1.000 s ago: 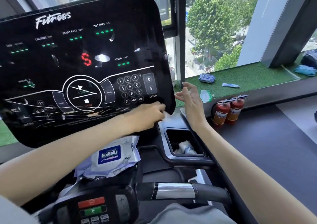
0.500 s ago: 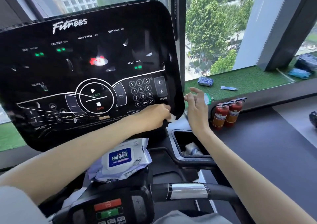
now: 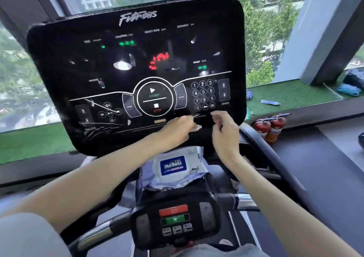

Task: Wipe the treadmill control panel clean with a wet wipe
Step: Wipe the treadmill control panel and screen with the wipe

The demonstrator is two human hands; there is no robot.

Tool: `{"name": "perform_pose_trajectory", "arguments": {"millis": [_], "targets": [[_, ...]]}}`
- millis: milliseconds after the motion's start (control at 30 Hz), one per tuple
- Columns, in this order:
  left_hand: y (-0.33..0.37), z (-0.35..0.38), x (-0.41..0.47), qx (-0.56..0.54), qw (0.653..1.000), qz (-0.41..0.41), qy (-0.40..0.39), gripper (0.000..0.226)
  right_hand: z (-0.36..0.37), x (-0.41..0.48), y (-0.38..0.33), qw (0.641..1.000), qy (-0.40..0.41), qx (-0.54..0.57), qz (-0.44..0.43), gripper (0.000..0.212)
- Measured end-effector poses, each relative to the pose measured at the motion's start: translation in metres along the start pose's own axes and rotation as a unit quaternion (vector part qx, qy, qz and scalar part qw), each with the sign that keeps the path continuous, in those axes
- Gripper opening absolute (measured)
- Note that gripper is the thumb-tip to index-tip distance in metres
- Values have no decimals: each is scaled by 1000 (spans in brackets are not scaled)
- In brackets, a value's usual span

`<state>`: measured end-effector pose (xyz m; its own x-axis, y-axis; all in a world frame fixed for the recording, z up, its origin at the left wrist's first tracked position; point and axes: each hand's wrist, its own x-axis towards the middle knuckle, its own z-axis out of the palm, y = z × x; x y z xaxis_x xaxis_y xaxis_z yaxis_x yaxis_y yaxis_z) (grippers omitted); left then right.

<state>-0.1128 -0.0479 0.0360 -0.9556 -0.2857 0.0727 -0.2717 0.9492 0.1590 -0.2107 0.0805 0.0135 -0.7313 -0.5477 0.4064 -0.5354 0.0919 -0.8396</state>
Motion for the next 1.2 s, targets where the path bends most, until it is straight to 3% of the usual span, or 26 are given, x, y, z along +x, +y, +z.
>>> {"name": "perform_pose_trajectory", "arguments": {"millis": [167,500,600,800,1067,1133,1200], "targets": [[-36,-12,-47,-23,1000,-9,14,23,41,-22,-25,993,-72,-45,-82,37],[-108,-36,-132,42,998,-47,-7,50,113,-59,-74,971,-197,-63,-117,38],[-127,-40,-152,36,997,-64,-2,47,128,-65,-86,960,-234,-88,-123,39],[-161,-39,-199,-44,991,-100,73,26,148,-77,-110,945,-286,-103,-120,41],[-194,-26,-240,-84,979,-135,126,27,178,-87,-128,931,-314,-122,-142,39],[-201,-27,-250,-81,972,-174,136,20,186,-91,-130,928,-316,-134,-148,39],[-215,-27,-262,-104,942,-240,210,20,191,-93,-132,925,-312,-150,-158,39]]}}
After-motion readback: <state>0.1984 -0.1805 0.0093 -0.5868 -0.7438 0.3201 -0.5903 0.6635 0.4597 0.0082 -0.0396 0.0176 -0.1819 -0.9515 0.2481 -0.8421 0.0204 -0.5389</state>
